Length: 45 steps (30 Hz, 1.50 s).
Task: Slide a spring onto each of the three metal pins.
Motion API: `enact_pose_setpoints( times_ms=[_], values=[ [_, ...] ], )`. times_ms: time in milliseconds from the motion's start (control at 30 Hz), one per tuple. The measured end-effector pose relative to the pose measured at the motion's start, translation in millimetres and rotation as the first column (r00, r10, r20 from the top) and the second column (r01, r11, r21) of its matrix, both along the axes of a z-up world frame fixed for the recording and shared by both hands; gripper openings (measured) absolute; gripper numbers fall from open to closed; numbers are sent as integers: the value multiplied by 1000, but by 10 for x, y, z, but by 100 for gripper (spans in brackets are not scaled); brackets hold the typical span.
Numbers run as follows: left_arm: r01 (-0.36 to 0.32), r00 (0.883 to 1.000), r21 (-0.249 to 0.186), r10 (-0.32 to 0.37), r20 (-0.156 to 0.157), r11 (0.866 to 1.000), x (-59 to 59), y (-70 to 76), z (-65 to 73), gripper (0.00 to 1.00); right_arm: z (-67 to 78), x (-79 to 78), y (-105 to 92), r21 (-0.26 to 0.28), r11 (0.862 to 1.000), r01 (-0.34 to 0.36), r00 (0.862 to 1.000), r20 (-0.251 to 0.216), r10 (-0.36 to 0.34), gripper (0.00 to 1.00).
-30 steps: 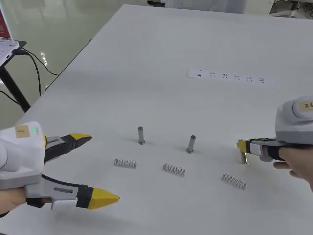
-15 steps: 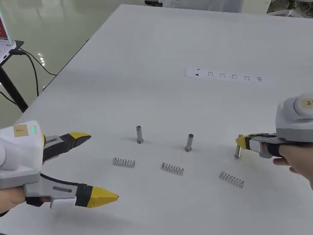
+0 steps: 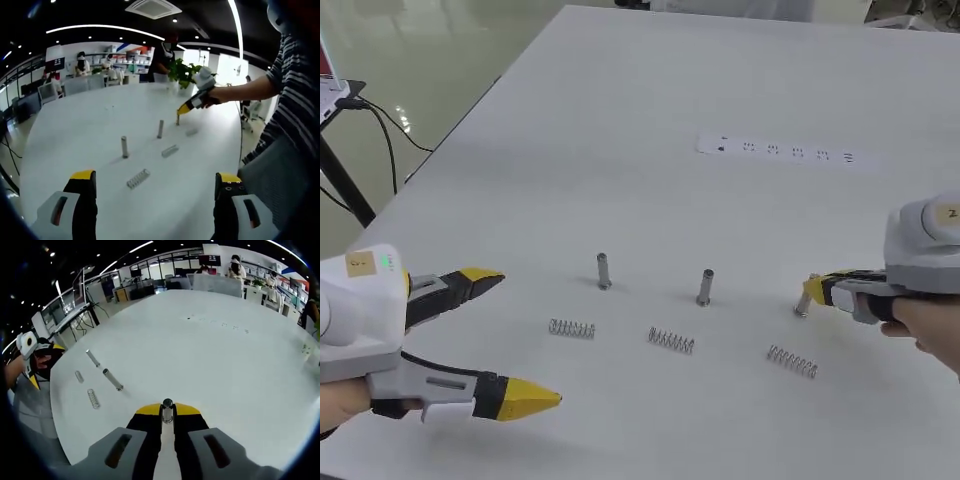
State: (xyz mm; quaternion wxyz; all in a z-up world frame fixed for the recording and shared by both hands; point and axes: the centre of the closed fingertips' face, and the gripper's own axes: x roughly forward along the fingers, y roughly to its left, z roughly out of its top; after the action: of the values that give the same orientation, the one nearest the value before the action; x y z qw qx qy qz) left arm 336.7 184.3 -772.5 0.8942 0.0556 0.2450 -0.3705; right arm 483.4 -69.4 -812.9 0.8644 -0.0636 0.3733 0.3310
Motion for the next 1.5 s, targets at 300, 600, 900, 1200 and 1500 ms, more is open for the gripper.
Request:
enact_pose_setpoints(
  times_ms=[300, 600, 900, 1200, 1500],
  values=[
    [-1, 1000, -4, 1, -1, 1000, 4, -10, -1, 96, -7, -47, -9, 4, 1000, -4, 1000, -6, 4, 5],
    [-1, 1000, -6, 1, -4, 1000, -2, -19, -11, 96, -9, -69, 15, 7, 1000, -20, 1000, 3, 20, 12],
    [-5, 1000, -9, 5, -2, 1000, 1, -13, -3, 96, -4, -62, 25, 12, 1000, -19, 1000, 8, 19, 18],
    [-10, 1000, -8, 10, -10, 1000, -19, 4, -24, 96, -16, -92, 59, 17, 1000, -27, 1000, 6, 27, 24],
    [-13, 1000, -14, 13, -10, 1000, -3, 4, -23, 97, -3, -125, 42, 29, 999, -20, 1000, 6, 19, 29]
  ],
)
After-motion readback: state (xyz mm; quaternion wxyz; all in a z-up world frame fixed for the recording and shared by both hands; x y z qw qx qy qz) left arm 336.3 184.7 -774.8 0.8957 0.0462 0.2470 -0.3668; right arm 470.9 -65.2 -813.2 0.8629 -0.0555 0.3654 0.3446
